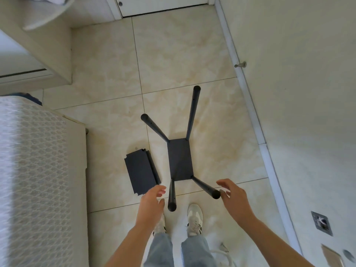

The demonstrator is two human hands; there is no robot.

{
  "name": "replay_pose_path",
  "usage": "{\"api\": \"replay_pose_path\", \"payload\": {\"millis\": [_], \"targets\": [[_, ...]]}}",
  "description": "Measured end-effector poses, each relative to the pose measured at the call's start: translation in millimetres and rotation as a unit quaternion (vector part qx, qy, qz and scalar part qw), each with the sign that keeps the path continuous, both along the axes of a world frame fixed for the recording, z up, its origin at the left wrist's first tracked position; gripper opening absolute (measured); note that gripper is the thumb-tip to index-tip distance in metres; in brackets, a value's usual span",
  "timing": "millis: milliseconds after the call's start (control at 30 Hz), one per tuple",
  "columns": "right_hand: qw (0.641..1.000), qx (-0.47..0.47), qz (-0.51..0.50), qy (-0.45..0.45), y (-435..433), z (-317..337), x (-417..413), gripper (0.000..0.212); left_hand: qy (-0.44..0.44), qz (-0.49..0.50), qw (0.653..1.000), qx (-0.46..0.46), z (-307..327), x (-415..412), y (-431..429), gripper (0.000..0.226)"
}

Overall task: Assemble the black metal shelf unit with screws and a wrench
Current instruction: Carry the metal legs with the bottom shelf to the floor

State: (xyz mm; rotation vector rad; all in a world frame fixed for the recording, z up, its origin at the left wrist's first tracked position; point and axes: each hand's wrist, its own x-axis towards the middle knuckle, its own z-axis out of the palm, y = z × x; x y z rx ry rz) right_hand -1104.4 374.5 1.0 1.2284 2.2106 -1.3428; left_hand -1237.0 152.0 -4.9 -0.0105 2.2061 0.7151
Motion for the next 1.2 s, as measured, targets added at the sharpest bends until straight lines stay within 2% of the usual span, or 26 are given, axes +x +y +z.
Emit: {"api": "replay_pose_path", "payload": {"millis": [133,300,533,700,833,1033,1200], "targets": [[1.0,0.014,0.021,-0.016,7.3,47.4,-6.5,0.026,0.064,-0.035,0.997,0.017,52.0,-26.7,4.5,0.027],[0.998,0.059,0.019,-0.023,4.3,117.3,-14.1,0.029,0.11,-0.134,0.984,0.034,115.4,-52.1,16.8,0.026],[0.991,0.129,-0.026,-0.032,-40.6,198.1,-11.1,0.034,0.196,-0.287,0.936,0.054,173.9,-69.8,27.7,0.03],[0.981,0.162,-0.105,-0.027,-101.3,229.4,16.9,0.037,0.215,-0.37,0.896,0.121,209.0,-57.8,30.9,0.028],[0.969,0.184,-0.162,-0.03,-147.1,241.0,52.3,0.038,0.235,-0.462,0.842,0.15,233.6,-25.8,27.4,0.029],[0.935,0.216,-0.275,-0.052,-217.4,259.4,119.7,0.038,0.284,-0.626,0.706,0.169,259.9,43.5,-3.0,0.031],[0.901,0.221,-0.362,-0.092,-282.1,265.8,186.3,0.037,0.296,-0.703,0.614,0.202,265.6,108.9,-27.6,0.029]]}}
